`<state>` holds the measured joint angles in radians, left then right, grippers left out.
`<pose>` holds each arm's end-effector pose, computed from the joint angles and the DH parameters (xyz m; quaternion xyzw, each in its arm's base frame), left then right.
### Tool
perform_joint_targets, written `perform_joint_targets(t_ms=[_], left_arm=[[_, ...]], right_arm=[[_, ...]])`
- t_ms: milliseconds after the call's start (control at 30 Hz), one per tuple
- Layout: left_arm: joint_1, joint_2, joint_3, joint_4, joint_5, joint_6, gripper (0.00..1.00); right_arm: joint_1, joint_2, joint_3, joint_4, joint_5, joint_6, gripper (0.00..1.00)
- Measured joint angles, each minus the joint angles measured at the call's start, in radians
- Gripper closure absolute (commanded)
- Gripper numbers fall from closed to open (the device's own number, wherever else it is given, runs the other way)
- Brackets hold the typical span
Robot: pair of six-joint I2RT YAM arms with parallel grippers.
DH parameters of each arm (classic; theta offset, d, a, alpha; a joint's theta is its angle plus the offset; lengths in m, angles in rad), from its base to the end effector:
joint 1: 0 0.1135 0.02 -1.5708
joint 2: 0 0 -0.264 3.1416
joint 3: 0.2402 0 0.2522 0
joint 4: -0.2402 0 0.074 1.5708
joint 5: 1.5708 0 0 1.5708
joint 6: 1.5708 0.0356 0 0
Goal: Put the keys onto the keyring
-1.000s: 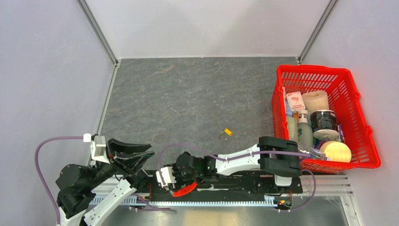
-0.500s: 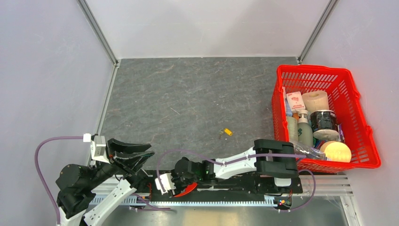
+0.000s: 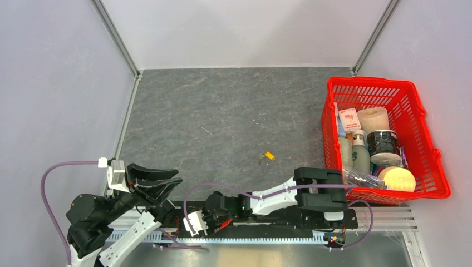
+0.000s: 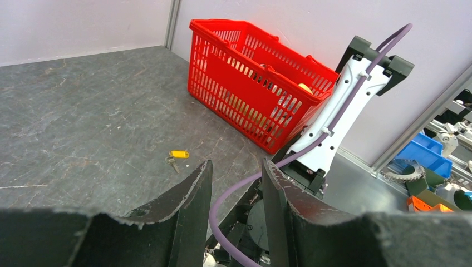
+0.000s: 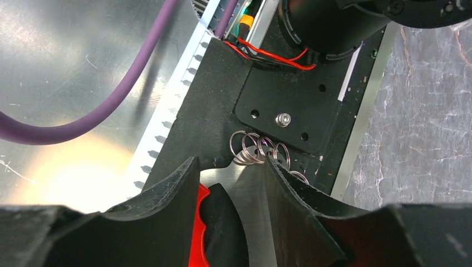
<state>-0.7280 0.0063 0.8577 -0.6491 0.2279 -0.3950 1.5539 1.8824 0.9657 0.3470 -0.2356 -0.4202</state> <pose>-0.0212 0.0081 0.3608 0.1910 0.6047 -0.4708 0.6134 -0.0017 0.3891 0.1483 -0.7580 0.4331 0.3429 0.3467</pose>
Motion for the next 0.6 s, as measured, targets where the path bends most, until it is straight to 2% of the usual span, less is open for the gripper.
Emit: perform_joint_targets(t_ms=[600], left_arm=[[-0.001,0.0,0.0,-0.006,-0.016,0.0,0.55]], right_arm=[[0.003,0.031,0.017,0.027,0.013,-0.022,0.61]])
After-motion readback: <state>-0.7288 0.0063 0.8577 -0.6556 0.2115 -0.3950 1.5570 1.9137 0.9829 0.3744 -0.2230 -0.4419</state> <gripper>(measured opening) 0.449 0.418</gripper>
